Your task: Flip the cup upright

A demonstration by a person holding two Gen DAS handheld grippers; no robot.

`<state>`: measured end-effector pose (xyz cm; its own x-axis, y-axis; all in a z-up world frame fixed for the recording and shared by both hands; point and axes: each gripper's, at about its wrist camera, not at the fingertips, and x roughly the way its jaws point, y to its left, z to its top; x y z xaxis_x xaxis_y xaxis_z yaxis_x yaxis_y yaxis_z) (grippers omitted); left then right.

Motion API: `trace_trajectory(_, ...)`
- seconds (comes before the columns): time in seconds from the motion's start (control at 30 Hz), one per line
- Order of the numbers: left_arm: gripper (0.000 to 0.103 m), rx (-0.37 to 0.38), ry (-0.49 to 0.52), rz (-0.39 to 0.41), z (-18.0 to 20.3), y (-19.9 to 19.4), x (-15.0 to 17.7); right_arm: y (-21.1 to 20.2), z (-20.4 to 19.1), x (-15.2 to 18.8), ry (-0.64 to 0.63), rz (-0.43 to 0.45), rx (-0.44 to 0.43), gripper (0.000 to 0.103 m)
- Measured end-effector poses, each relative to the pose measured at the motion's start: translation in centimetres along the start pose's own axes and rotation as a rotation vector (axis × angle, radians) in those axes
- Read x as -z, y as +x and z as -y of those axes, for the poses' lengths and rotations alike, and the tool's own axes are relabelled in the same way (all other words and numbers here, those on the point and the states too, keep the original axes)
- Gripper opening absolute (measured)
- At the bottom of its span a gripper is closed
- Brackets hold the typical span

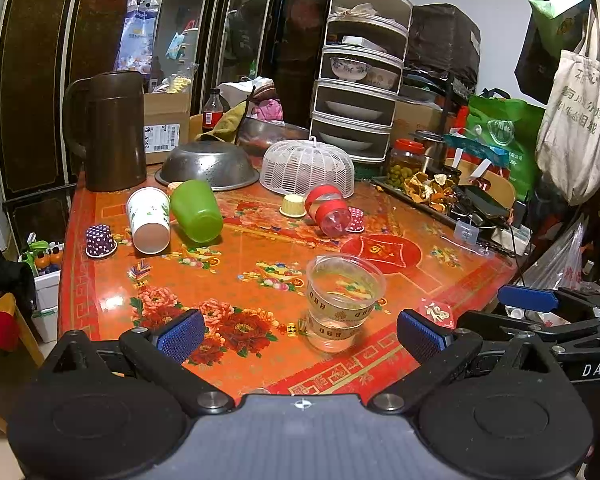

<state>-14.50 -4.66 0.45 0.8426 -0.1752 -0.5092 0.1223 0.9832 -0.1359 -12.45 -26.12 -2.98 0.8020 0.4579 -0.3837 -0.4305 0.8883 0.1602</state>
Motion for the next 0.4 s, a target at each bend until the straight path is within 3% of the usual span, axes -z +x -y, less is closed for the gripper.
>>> trace_trajectory(0.4,0.103,-0.024,-0.003,0.018,-0.34,0.06,-0.11,0.05,0.0,0.03,0.002,-0.002,0.0,0.102)
